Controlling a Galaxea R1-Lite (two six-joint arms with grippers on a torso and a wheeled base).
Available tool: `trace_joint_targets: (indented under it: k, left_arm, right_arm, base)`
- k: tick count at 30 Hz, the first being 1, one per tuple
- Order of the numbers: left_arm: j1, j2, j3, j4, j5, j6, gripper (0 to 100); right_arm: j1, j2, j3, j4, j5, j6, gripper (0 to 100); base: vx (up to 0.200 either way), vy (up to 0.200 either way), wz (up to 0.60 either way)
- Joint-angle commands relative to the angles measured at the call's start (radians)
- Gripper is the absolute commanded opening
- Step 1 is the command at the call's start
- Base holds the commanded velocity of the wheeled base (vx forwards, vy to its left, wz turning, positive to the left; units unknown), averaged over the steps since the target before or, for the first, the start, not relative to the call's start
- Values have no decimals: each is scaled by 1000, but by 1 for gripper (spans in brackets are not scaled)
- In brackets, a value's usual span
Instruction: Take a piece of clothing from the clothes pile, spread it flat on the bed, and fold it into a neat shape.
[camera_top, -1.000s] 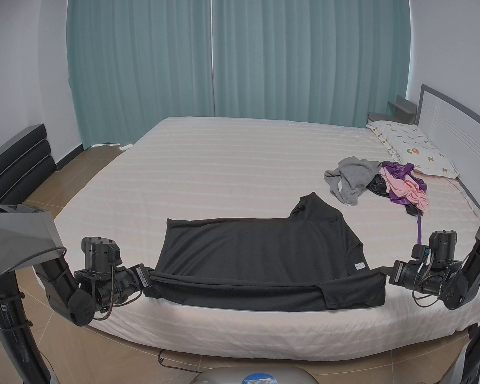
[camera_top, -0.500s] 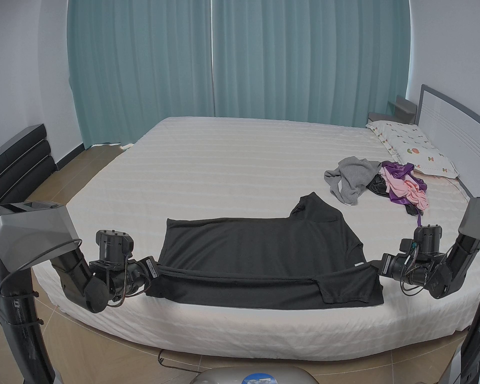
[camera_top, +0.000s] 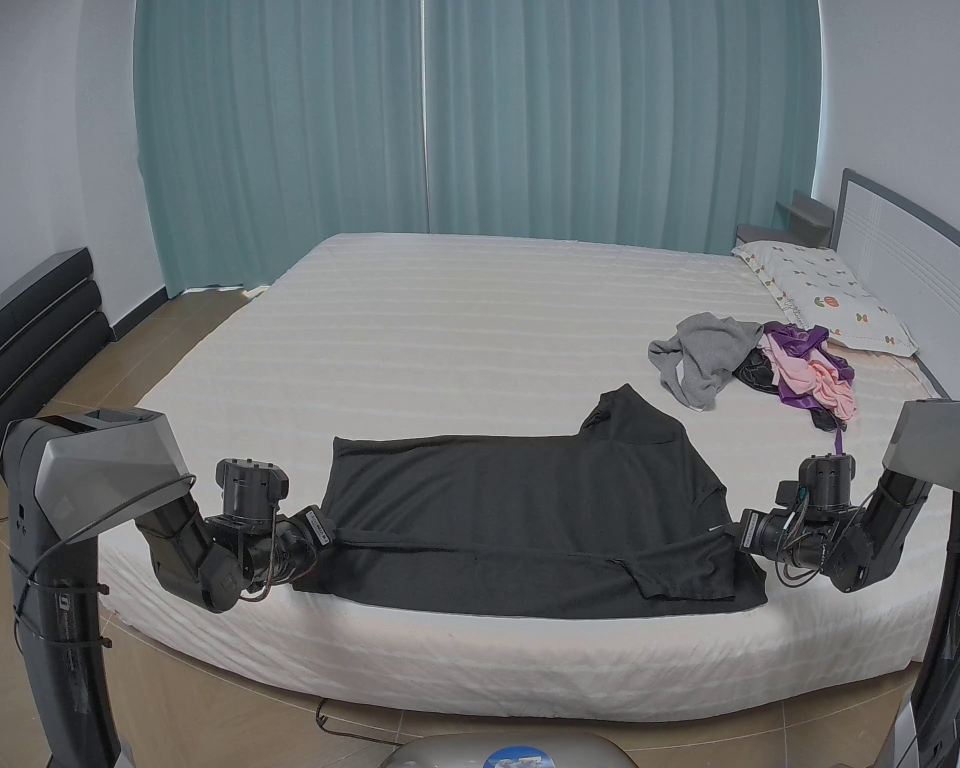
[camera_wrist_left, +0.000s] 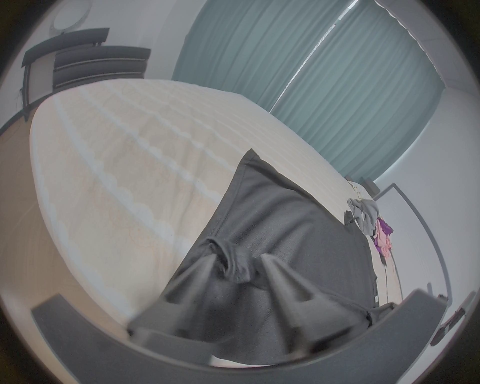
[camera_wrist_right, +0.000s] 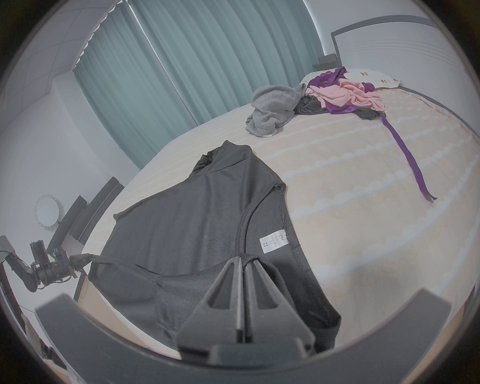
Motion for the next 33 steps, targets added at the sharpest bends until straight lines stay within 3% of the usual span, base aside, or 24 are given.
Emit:
trace_joint_targets:
  k: [1,8,13,19,22,25,33]
  left_arm:
    - [-2,28,-17,-2,-4,-64,100]
    - [11,16,-12,-1,-8,-102,100]
    - [38,-59,17,-1,-8,-129,100]
    - [55,-159,70,-16,-13,-132,100]
    - [57,-188,72,-16,-7,-195,100]
    - [77,-197,70,-16,-27,-250,100]
    - [97,-196,78,-4,-120,-254,100]
  right_arm:
    - [8,22,-10,-1,-18,0,100]
    - [5,4,-4,-3,-16,21,100]
    - [-10,-104,26,0,-13,143,100]
    - [-29,-200,142,-14,-2,187,100]
    - [-37,-234,176,-14,22,278,100]
    - [-38,-226,177,-14,53,345,100]
    - [-40,-205,182,-15,62,356,100]
  base:
    - [0,0,0]
    - [0,0,0]
    - [0,0,0]
    - [0,0,0]
    - [0,0,0]
    - [0,0,0]
    - [200,0,0]
